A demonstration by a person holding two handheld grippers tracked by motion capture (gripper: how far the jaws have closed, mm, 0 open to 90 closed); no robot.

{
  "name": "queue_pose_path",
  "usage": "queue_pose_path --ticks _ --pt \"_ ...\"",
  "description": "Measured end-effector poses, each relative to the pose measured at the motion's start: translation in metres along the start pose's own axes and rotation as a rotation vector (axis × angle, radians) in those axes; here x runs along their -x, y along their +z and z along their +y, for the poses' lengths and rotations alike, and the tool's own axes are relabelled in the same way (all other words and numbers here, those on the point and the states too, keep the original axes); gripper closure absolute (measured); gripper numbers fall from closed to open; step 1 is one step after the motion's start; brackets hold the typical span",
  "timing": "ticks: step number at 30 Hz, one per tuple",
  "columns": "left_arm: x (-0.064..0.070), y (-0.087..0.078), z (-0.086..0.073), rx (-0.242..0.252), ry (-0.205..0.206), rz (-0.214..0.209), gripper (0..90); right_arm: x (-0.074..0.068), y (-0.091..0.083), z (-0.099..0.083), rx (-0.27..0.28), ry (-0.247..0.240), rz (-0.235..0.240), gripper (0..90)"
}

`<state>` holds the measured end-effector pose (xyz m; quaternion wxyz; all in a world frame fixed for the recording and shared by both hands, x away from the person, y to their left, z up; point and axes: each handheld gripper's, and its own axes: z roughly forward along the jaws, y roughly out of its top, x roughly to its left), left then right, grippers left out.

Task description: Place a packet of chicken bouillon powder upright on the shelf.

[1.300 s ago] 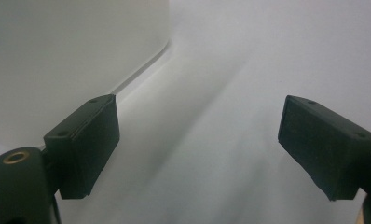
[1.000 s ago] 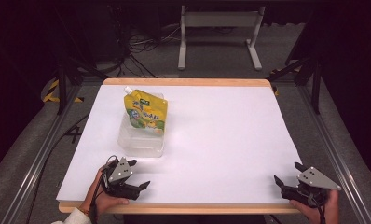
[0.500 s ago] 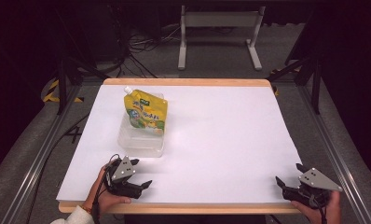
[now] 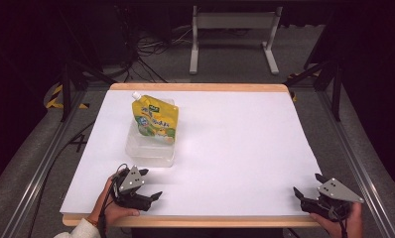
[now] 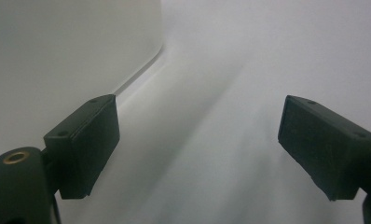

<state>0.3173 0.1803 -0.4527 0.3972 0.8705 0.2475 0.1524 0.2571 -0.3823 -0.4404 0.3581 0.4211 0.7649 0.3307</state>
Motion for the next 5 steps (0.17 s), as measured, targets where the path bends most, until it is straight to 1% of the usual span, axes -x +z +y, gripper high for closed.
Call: queue_pose_path --ticks 5 --pt "-0.0002 0.0012 0.0007 -0.001 -0.003 -0.001 13.0 0.0003 -0.0009 -0.0002 0.002 0.006 -0.003 16.4"
